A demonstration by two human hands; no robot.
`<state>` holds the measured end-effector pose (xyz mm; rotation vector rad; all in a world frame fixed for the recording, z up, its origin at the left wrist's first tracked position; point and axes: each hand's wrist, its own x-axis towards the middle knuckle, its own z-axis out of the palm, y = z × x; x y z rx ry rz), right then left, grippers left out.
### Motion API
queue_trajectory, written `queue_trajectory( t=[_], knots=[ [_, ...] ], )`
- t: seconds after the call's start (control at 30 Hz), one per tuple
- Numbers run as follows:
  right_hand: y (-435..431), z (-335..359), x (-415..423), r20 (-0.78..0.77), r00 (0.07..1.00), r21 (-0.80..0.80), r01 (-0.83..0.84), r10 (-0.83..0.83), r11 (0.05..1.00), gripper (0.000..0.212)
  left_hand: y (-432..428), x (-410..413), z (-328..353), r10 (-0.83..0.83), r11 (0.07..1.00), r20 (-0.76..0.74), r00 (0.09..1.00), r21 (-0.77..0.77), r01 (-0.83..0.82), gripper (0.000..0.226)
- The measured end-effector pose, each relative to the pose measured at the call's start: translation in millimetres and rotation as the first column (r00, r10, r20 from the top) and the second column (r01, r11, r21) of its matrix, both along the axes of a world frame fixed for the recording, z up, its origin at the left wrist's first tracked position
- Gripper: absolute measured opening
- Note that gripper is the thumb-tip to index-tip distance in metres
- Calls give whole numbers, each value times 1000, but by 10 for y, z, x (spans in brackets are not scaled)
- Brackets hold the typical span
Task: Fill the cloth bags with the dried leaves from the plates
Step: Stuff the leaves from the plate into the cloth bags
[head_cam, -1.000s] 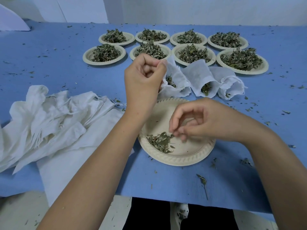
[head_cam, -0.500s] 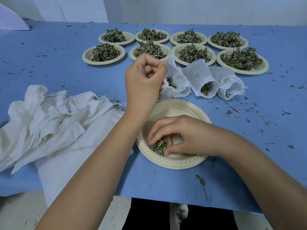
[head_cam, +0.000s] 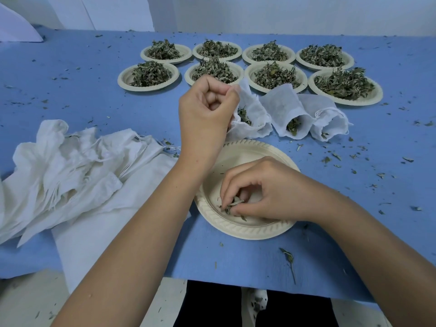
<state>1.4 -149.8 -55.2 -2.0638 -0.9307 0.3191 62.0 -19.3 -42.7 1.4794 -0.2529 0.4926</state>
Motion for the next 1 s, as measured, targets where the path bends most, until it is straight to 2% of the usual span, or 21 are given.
queue_trajectory(
  t=[0.07,0.1,0.2,0.27,0.33,0.4,0.47,0.53,0.6,0.63,0.7,0.77,0.83,0.9,0.97,1.0],
  knots=[
    [-45,68,1,-81,996,227,60,-43,972,9,-2,3,-4,-8,1000,-6,1000,-2,8,27],
    [-67,100,7,-125,991,369,100,-57,924,11,-6,2,-4,-17,1000,-10,1000,0,17,26],
    [-111,150,51,-201,971,697,237,-133,677,21,-25,-15,-5,-51,998,-19,999,32,52,25],
    [-126,148,90,-270,936,787,350,-226,508,23,-40,-36,-9,-80,994,-15,997,75,81,26],
    [-136,134,122,-317,876,779,459,-363,428,20,-49,-54,-13,-99,989,-9,995,113,100,25],
    [-136,104,147,-269,818,728,518,-509,448,18,-49,-66,-16,-115,985,-1,993,129,114,24],
    [-119,73,141,-155,773,675,538,-615,505,23,-50,-80,-20,-140,981,13,990,136,137,23],
    [-102,44,127,90,725,576,522,-683,630,21,-58,-100,-30,-180,972,32,983,158,173,23],
    [-104,24,128,364,658,427,511,-659,746,16,-68,-117,-35,-214,962,45,976,183,202,24],
    [-113,23,137,405,659,384,506,-634,772,18,-70,-117,-35,-217,961,47,975,186,205,25],
    [-121,41,145,358,714,377,479,-602,793,25,-62,-103,-33,-202,966,46,978,173,191,24],
    [-125,59,139,270,737,443,476,-619,760,28,-52,-87,-30,-180,973,41,983,154,172,24],
    [-135,54,126,266,686,508,497,-677,703,22,-52,-79,-32,-170,976,38,985,147,163,23],
    [-134,43,123,405,598,517,474,-692,713,10,-52,-85,-33,-187,973,42,981,147,179,22],
    [-105,4,143,586,514,421,466,-626,778,9,-52,-99,-39,-235,961,57,970,166,223,23],
    [-86,-20,154,645,501,353,474,-577,807,12,-57,-106,-41,-254,953,61,965,188,239,23]
  ],
)
